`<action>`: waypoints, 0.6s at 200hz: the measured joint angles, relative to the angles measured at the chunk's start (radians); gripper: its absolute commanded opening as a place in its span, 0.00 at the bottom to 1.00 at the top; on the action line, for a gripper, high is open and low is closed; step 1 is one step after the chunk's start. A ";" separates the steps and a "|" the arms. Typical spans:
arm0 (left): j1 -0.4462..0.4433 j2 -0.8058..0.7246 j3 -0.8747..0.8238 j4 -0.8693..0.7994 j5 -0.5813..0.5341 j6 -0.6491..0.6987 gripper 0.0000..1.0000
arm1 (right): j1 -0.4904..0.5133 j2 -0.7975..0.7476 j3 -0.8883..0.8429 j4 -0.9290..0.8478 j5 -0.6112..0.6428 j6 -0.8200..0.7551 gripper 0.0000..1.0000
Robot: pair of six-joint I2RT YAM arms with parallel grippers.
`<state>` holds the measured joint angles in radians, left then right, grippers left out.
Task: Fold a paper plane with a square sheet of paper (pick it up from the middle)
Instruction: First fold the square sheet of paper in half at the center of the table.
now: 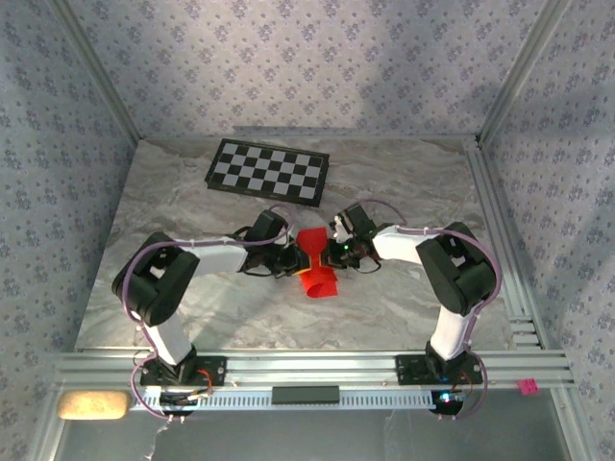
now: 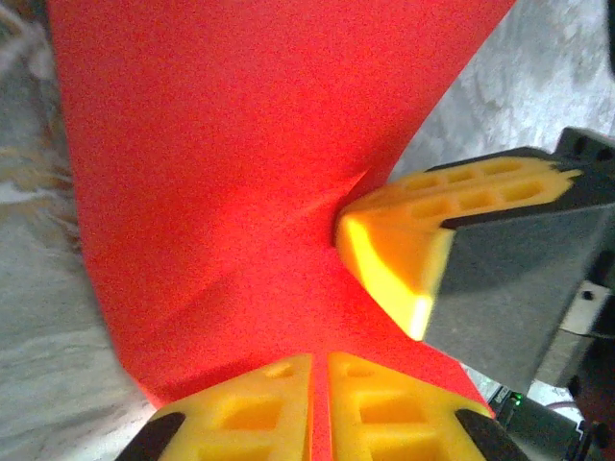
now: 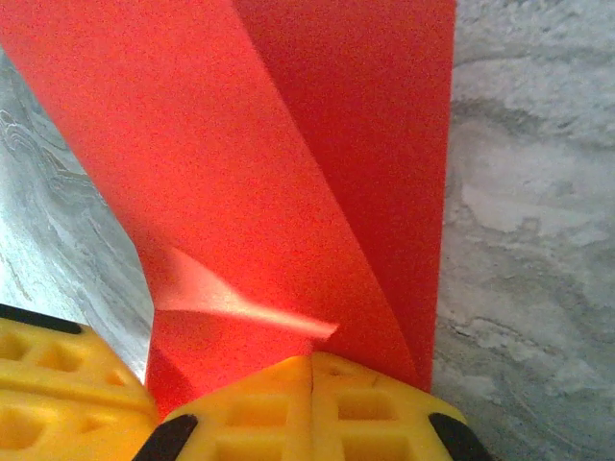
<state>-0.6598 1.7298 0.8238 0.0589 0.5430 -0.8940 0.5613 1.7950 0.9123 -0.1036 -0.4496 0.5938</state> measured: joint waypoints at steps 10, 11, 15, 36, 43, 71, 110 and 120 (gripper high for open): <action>-0.003 0.013 -0.001 0.001 0.004 -0.007 0.12 | 0.000 0.000 0.000 0.000 0.000 0.000 0.00; -0.003 0.014 -0.002 0.001 0.005 -0.006 0.12 | 0.000 0.000 0.000 0.000 0.000 0.000 0.00; -0.004 0.019 -0.003 0.001 0.005 -0.008 0.12 | 0.000 0.000 0.000 0.000 0.000 0.000 0.00; -0.003 0.027 -0.031 0.000 0.004 -0.001 0.12 | 0.000 0.000 0.000 0.000 0.000 0.000 0.00; -0.003 0.027 -0.042 -0.001 0.002 0.006 0.12 | 0.000 0.000 0.000 0.000 0.000 0.000 0.00; -0.002 0.024 -0.055 0.016 0.003 0.047 0.13 | 0.000 -0.001 -0.003 0.001 0.000 0.000 0.00; -0.002 0.006 -0.062 0.011 -0.008 0.082 0.14 | 0.000 -0.002 -0.006 0.006 0.000 0.000 0.00; -0.002 -0.004 -0.063 -0.004 -0.012 0.082 0.14 | 0.000 -0.002 -0.006 0.006 0.000 0.000 0.00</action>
<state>-0.6621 1.7260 0.7609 0.0551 0.5308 -0.8120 0.5613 1.7931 0.9058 -0.0971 -0.4492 0.5941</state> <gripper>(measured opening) 0.138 0.051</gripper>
